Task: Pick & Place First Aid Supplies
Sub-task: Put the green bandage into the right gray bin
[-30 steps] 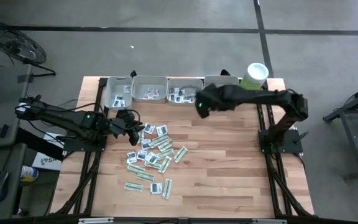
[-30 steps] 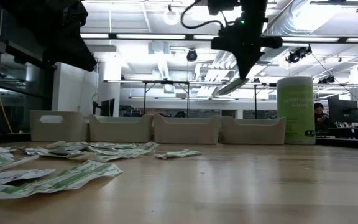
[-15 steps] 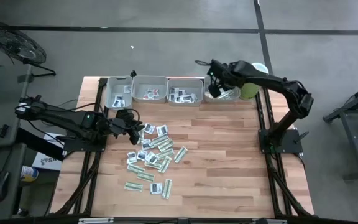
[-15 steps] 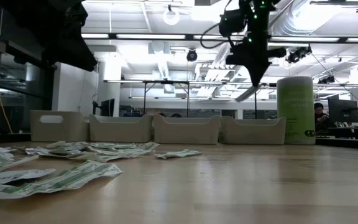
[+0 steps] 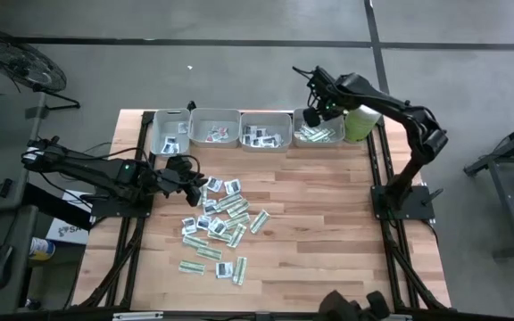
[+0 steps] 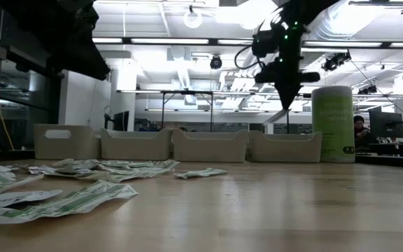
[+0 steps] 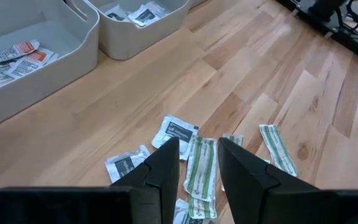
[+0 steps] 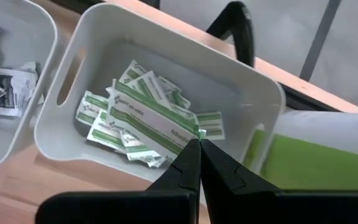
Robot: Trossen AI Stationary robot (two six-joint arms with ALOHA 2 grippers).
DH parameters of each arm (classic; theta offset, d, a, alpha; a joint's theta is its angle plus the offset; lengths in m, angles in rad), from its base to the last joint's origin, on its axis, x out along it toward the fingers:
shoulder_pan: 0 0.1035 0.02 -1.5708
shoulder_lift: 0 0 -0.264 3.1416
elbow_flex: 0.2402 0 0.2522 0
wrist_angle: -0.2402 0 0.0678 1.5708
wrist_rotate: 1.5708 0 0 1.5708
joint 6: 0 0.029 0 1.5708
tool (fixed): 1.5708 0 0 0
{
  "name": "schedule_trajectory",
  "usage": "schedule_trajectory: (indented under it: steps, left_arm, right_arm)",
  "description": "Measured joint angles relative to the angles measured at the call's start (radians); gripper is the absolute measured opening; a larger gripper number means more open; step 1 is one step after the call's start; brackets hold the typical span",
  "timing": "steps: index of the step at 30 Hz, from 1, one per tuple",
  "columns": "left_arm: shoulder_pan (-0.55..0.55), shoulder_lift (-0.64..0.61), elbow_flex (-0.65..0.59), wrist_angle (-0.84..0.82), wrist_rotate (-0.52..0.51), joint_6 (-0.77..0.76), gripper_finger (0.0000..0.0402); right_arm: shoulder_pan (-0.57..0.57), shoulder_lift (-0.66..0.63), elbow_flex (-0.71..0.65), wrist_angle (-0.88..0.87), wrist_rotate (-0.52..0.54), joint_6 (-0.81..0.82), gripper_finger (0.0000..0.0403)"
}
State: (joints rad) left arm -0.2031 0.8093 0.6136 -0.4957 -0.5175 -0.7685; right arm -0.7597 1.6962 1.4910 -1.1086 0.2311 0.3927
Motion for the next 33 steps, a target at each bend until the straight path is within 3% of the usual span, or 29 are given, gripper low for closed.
schedule_trajectory:
  steps: [13,27,33]
  left_arm:
    - [0.000,0.000,0.000,0.000,-0.013,-0.022,0.0111]
    - [0.000,0.000,0.000,-0.002,-0.008,-0.022,0.0111]
    - [0.000,0.000,0.000,-0.004,0.014,-0.014,0.0111]
  right_arm:
    - [0.022,0.072,0.000,0.025,-0.003,0.035,0.0008]
    - [0.023,0.037,-0.001,0.023,-0.028,0.045,0.0106]
    - [0.043,-0.017,-0.001,0.030,-0.143,0.034,0.0119]
